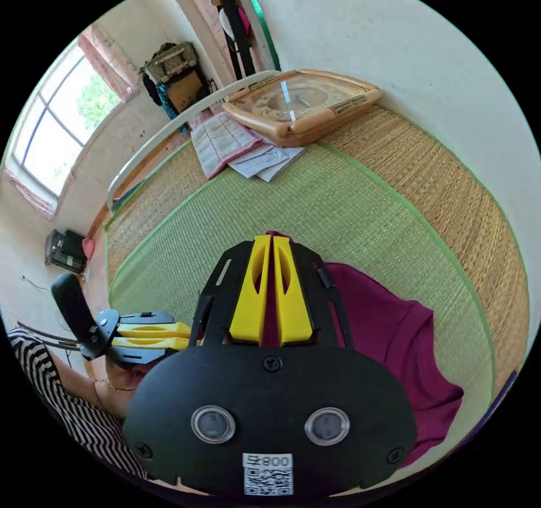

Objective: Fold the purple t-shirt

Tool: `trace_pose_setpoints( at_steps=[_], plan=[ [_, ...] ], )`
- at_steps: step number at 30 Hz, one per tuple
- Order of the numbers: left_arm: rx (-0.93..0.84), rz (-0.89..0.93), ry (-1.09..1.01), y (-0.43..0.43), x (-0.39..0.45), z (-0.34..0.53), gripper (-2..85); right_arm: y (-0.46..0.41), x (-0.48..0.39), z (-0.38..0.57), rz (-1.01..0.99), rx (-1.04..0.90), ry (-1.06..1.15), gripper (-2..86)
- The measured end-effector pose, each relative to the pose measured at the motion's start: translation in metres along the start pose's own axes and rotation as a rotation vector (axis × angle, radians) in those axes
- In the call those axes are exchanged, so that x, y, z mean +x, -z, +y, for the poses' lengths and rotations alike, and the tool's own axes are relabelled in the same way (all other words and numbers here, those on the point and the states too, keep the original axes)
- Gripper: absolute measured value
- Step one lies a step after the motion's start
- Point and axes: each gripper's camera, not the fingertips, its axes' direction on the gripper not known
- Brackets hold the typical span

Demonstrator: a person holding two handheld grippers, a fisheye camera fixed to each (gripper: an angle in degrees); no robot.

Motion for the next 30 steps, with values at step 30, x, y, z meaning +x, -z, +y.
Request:
trace_pose_setpoints(
  at_steps=[30],
  plan=[
    [-0.335,-0.048,-0.2,-0.068,0.049,-0.047,2.0,0.037,0.157,0.066,-0.201,0.049,-0.286,2.0]
  ],
)
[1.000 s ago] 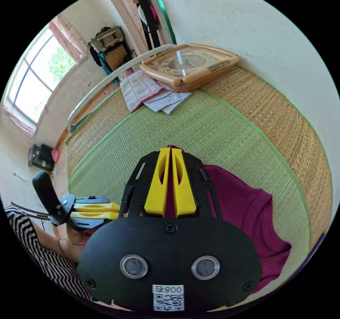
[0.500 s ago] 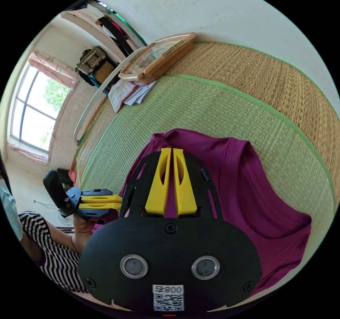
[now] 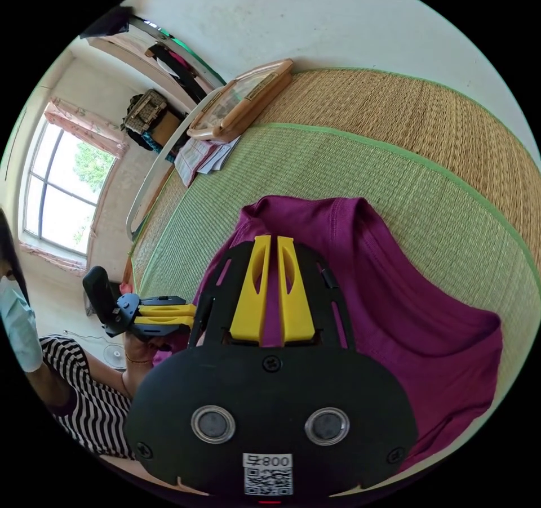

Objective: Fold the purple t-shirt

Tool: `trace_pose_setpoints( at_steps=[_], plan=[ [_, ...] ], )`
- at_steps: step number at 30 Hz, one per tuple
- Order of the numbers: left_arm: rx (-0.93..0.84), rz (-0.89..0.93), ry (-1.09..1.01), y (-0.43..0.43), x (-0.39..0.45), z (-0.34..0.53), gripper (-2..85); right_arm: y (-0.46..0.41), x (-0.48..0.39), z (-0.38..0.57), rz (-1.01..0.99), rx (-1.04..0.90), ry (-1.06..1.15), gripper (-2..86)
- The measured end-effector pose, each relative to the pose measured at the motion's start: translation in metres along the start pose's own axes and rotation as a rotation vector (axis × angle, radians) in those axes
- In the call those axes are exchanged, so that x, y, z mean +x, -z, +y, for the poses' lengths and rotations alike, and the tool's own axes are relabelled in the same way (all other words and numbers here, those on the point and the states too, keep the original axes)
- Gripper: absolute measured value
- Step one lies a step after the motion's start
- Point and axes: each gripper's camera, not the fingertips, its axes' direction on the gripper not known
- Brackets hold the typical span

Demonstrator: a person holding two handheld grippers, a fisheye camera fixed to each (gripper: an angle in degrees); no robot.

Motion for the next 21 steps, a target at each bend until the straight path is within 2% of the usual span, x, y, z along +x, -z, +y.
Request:
trace_pose_setpoints(
  at_steps=[5,14,17,19,21],
  plan=[
    [0.012,0.032,0.007,0.0,-0.001,-0.004,1.9,-0.002,0.006,-0.001,0.006,-0.023,0.002,2.3],
    [0.009,0.016,0.005,-0.003,0.002,-0.007,1.2,0.017,0.029,0.019,-0.145,0.003,-0.025,1.6],
    [0.051,0.107,0.005,0.0,0.0,-0.006,0.9,0.02,0.006,0.023,-0.221,0.034,0.073,0.8],
    [0.085,0.144,0.02,0.002,-0.003,-0.004,0.7,0.011,-0.021,0.019,-0.156,0.02,0.146,0.4],
    [0.084,0.087,0.048,0.001,-0.005,-0.001,0.4,-0.004,-0.037,0.013,-0.027,-0.007,0.171,0.3]
  ],
)
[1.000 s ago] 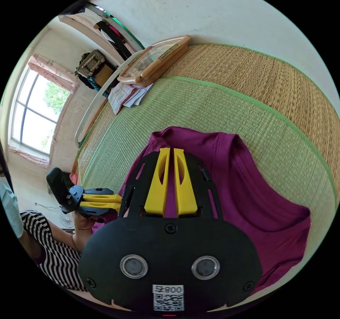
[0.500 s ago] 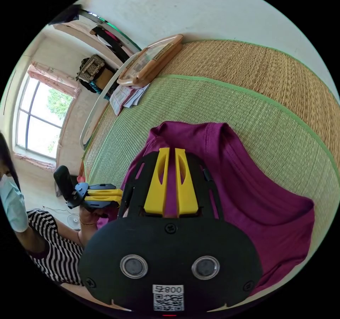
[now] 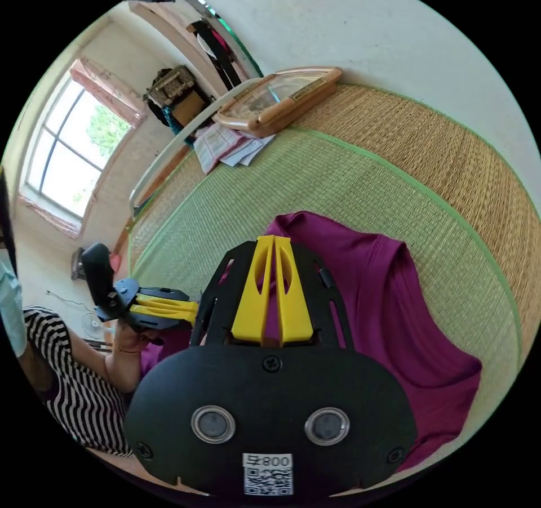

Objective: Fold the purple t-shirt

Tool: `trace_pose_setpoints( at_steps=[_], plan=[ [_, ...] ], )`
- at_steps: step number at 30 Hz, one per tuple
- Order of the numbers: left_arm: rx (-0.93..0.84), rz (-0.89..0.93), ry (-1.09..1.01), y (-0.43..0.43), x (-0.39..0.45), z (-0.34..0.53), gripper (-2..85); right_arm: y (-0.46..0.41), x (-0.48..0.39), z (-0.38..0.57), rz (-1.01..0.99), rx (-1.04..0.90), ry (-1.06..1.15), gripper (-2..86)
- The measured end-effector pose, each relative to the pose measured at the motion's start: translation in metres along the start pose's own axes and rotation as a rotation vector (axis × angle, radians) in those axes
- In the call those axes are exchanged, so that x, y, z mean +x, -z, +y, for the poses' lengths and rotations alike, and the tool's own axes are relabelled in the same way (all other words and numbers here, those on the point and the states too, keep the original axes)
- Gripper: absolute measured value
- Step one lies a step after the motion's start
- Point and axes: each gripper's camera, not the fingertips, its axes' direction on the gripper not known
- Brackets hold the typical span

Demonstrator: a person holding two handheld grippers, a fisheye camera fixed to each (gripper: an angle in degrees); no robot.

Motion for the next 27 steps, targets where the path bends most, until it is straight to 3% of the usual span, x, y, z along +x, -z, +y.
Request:
trace_pose_setpoints(
  at_steps=[3,9,27],
  plan=[
    [-0.066,-0.068,-0.006,-0.009,0.002,0.0,0.3,-0.039,-0.013,-0.011,0.128,-0.105,0.032,0.2],
    [-0.068,-0.107,-0.026,-0.01,0.008,0.005,0.2,-0.054,-0.033,-0.005,0.2,-0.115,0.078,0.2],
    [-0.044,-0.121,-0.01,-0.009,-0.001,0.042,0.1,-0.025,-0.019,0.075,0.052,-0.004,0.017,0.1]
  ],
)
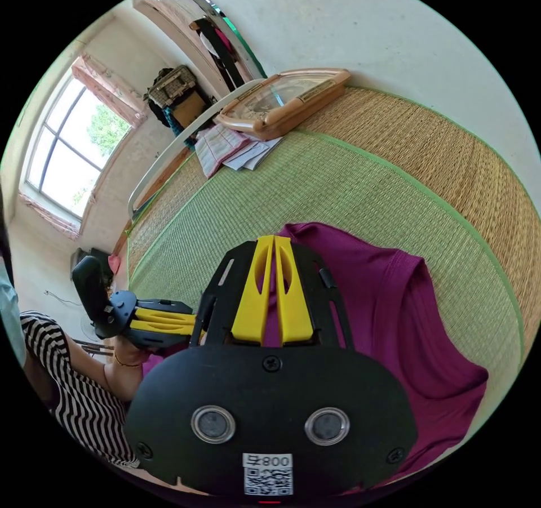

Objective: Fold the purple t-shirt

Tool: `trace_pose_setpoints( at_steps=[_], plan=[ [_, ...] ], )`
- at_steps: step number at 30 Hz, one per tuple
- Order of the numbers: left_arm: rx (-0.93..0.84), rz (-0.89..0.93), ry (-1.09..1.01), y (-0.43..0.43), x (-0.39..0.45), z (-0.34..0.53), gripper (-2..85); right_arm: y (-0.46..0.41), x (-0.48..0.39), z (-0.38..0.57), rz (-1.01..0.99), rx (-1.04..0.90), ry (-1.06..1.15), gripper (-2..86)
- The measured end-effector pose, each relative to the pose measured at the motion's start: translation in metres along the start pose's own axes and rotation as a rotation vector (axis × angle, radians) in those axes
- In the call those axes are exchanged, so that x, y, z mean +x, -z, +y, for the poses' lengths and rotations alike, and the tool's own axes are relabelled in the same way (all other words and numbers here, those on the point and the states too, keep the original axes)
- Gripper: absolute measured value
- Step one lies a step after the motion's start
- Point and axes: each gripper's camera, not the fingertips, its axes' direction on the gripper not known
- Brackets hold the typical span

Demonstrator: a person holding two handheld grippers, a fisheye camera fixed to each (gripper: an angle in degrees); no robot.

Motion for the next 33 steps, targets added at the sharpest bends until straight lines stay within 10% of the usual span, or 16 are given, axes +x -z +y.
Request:
trace_pose_setpoints(
  at_steps=[17,33],
  plan=[
    [0.113,0.043,0.012,0.011,-0.028,0.057,0.1,0.064,0.04,0.131,-0.132,0.132,-0.035,0.1],
    [0.319,0.472,-0.021,0.068,-0.045,0.127,0.2,0.196,0.007,0.537,-0.233,0.134,-0.545,0.1]
  ],
)
